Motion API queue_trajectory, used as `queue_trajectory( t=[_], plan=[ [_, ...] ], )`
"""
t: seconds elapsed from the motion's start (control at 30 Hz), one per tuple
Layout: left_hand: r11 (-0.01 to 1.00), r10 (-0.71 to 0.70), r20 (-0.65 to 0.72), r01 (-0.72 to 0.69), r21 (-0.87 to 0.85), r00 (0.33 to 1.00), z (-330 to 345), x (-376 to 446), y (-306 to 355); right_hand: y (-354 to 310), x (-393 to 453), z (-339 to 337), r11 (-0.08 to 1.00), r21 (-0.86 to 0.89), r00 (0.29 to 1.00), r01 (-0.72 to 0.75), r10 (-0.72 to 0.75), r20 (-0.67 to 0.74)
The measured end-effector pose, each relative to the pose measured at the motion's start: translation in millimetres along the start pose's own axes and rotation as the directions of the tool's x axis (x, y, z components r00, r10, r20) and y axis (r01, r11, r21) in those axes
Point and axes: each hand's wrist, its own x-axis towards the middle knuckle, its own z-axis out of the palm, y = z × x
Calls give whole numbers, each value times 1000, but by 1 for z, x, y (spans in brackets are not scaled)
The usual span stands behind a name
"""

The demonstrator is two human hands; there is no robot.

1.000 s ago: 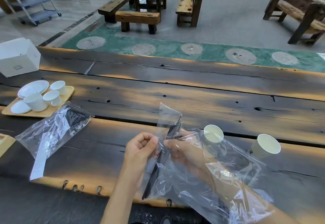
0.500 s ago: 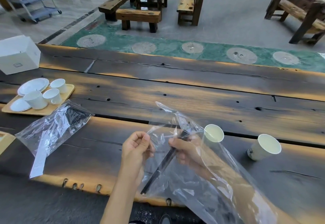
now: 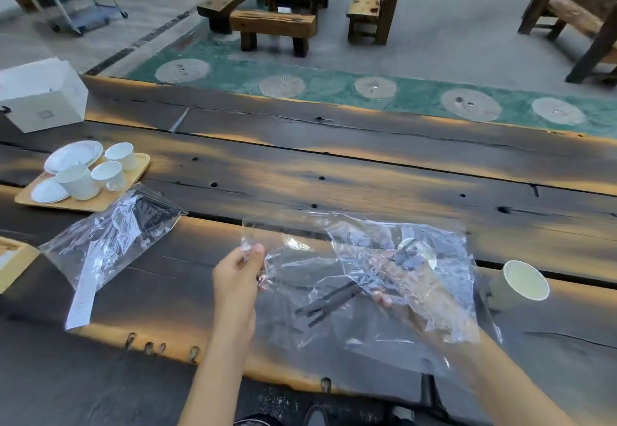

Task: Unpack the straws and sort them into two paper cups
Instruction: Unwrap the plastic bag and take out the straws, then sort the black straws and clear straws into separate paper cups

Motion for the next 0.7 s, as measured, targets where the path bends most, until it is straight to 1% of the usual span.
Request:
queue_trajectory(
  t=[0.03,0.07,0.13,0.2,0.23,0.27,0.37,0.47,0.53,0.6,0.7],
  plan=[
    [1000,-22,-37,22,-4,999,-6,6,-8,-4,-5,-1,999,-6,999,33,-33,-26],
    [999,-45,-68,44,-14,997,-10,11,-16,-10,-9,-1,995,-17,993,102,-103,-59],
    [993,-100,-128,91,-73,987,-17,19,-28,-29,-24,13,971,-82,969,226,-232,-80],
    [968,-193,-192,156,-195,962,-21,27,-40,-45,-25,23,945,-149,944,292,-310,-115],
    [942,-257,-212,196,-273,943,-24,31,-48,-53,-24,25,935,-142,925,326,-346,-155],
    [908,-324,-221,237,-346,920,-28,35,-54,-59,-20,24,928,-92,907,362,-373,-194],
    [793,-472,-208,310,-525,857,-40,49,-77,-69,-9,20,912,19,873,409,-386,-297],
    [683,-578,-191,342,-646,794,-52,61,-102,-71,3,22,898,107,867,426,-371,-333],
    [621,-640,-195,352,-700,743,-55,65,-115,-70,13,22,887,159,865,434,-360,-349],
    [582,-688,-205,361,-728,696,-55,66,-124,-69,23,22,881,189,866,434,-350,-357],
    [515,-736,-223,314,-798,639,-55,70,-131,-68,39,22,871,254,880,421,-325,-347]
  ],
)
